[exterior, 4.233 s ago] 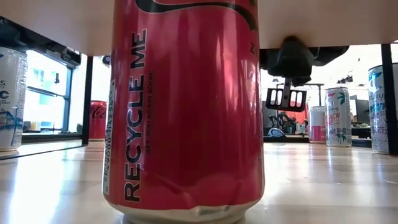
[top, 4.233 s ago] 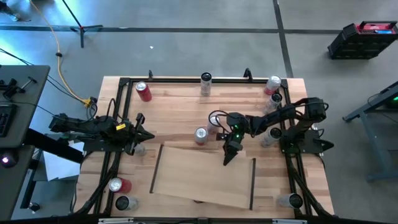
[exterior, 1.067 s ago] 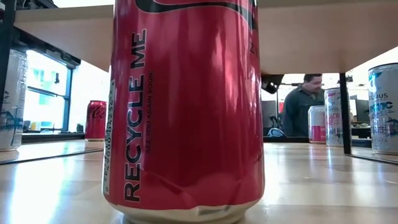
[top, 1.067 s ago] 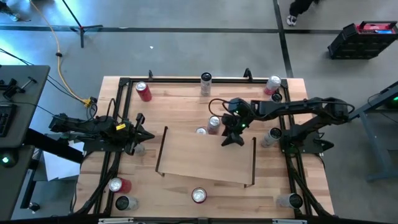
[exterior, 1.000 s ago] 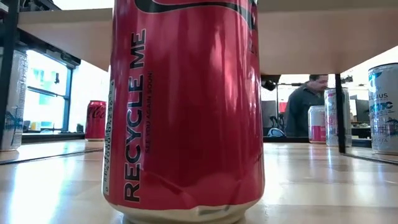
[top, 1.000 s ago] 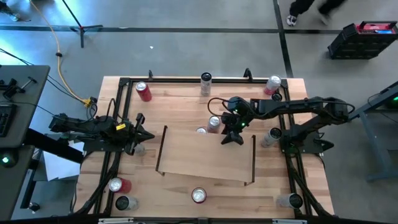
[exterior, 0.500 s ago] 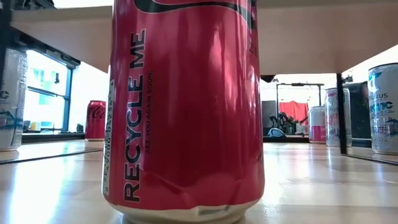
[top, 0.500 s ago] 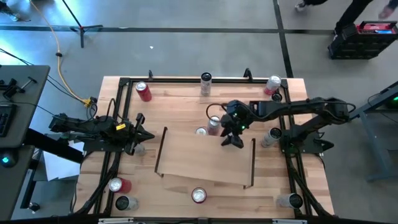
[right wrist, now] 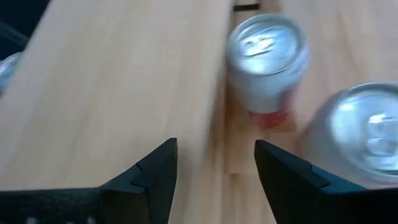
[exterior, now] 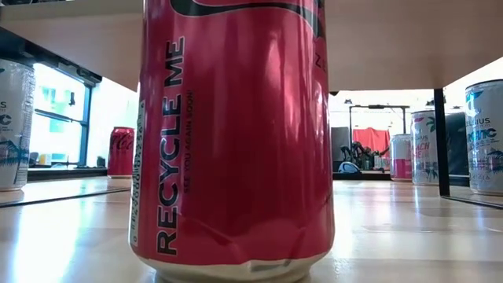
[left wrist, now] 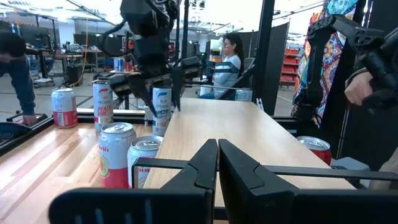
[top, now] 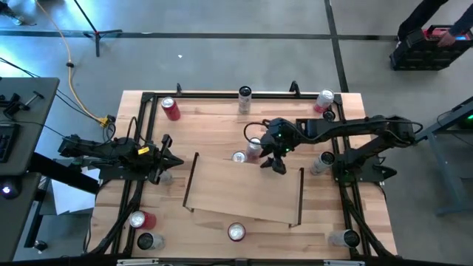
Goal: Place canned beverage on shelf
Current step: Move the shelf to the center of the table
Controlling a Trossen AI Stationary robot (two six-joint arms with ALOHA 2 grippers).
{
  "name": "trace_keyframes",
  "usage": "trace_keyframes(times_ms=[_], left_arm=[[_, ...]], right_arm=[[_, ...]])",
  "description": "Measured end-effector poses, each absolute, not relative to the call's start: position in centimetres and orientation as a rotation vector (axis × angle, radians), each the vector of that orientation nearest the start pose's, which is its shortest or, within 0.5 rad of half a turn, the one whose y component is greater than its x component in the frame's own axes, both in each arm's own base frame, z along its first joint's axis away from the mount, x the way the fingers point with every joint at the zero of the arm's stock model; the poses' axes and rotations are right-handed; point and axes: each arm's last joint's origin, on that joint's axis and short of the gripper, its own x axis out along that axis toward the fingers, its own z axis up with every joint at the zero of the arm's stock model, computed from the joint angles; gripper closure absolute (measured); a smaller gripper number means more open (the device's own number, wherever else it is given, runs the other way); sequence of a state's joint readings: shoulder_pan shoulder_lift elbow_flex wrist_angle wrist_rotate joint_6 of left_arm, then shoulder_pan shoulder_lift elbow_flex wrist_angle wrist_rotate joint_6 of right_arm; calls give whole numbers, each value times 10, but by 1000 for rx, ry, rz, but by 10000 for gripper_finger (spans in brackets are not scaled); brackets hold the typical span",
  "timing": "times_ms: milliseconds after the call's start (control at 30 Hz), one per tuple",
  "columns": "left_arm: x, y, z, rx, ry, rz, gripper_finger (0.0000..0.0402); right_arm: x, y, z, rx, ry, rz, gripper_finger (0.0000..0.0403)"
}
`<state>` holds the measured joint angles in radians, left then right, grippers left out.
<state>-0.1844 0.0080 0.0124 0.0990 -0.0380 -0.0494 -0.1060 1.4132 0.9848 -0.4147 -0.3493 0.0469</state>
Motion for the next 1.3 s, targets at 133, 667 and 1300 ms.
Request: trace_keyframes(times_ms=[133,667,1300], left_arm=[[95,-17,177,-61,-99,-149,396],[95,-17,177,-61,-99,-149,396],[95,-17,177,-61,-99,-149,396]], right_arm=[[292,-25,253,204,798,145,205],[318,30,264,38,584,46,205],[296,102,246,42,794,246,205]])
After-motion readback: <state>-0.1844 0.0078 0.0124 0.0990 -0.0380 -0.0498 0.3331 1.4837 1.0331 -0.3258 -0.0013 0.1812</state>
